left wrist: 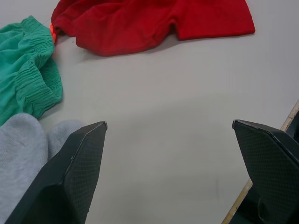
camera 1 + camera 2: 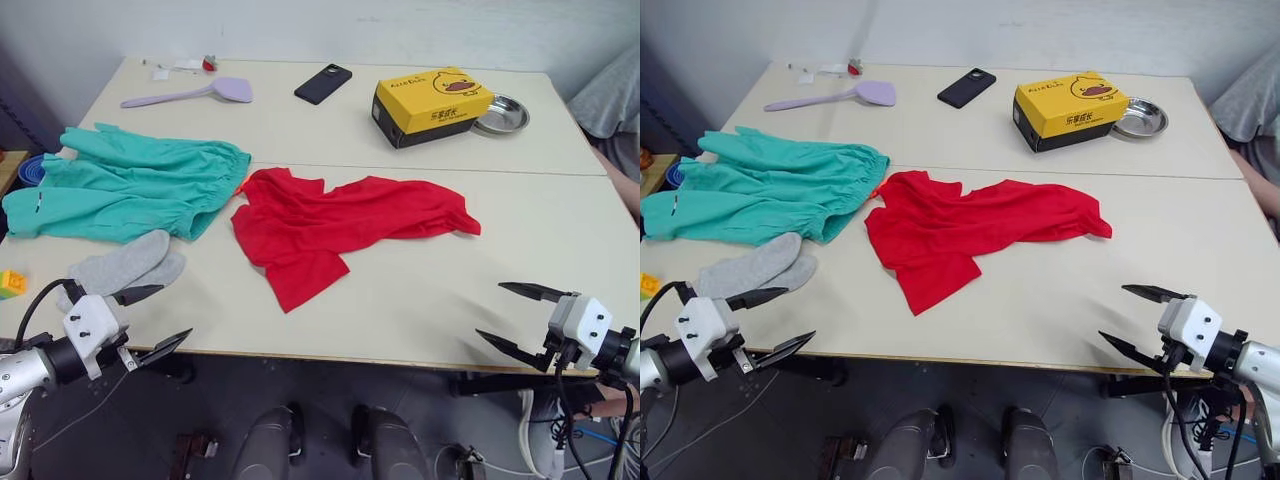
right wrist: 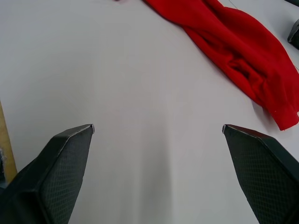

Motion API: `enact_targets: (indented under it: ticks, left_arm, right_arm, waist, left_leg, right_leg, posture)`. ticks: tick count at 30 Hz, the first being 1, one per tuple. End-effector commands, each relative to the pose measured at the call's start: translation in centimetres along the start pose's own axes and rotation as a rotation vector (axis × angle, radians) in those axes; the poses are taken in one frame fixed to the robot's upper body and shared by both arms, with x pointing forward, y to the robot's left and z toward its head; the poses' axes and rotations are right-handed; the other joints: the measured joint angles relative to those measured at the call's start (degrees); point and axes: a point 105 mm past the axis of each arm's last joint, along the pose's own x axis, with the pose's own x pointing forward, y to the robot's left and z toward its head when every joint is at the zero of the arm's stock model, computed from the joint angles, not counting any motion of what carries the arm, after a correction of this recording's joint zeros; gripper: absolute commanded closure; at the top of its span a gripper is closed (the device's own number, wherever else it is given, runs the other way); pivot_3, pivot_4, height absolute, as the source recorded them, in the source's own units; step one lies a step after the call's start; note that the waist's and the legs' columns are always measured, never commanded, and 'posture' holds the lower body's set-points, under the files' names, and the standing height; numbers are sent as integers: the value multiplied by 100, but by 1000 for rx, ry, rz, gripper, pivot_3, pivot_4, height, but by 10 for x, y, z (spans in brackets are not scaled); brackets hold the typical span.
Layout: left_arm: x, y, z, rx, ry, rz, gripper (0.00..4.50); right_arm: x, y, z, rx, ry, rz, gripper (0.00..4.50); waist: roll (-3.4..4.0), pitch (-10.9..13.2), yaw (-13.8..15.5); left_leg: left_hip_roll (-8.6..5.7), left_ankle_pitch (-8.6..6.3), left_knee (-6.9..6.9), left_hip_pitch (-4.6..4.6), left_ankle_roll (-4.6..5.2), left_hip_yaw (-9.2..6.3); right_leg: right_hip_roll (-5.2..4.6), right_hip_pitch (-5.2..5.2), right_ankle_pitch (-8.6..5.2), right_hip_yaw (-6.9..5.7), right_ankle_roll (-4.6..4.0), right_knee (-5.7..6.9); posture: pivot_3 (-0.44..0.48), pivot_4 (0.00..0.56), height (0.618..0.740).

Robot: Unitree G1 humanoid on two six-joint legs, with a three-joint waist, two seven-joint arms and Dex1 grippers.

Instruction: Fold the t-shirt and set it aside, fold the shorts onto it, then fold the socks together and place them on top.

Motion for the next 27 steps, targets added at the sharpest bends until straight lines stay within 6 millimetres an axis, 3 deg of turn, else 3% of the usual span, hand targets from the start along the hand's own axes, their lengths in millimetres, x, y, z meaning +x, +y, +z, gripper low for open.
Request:
enact_targets:
  ticks: [1, 14, 19, 27]
  left_arm:
    - [-4, 1, 0, 30, 10, -16, 0]
    - [13, -13, 22, -90, -35, -186, 0]
    - [52, -25, 47, -11, -76, -321, 0]
    - [120, -31, 40, 100, -7, -322, 0]
  right_arm:
    - [-1, 0, 1, -17, -9, -1, 11]
    - [-1, 0, 1, 15, -35, -59, 11]
    - [5, -28, 6, 1, -52, -121, 11]
    - [38, -80, -10, -43, 40, -207, 11]
  waist:
    - [0, 0, 0]
    - [0, -1, 7]
    - [0, -2, 3]
    - [0, -2, -24]
  left_leg:
    - [0, 0, 0, -1, 0, 1]
    - [2, 2, 2, 0, -3, 9]
    - [2, 4, 6, -2, -5, 14]
    - [13, 34, 16, 8, -41, 63]
  right_leg:
    - [0, -1, 0, 1, 0, 3]
    - [0, -8, 2, 15, -4, 9]
    - [1, -8, 19, 23, -8, 9]
    - [28, -28, 19, 59, -8, 42]
  posture:
    - [0, 150, 740]
    - [0, 150, 740]
    - [0, 150, 740]
    - [0, 150, 740]
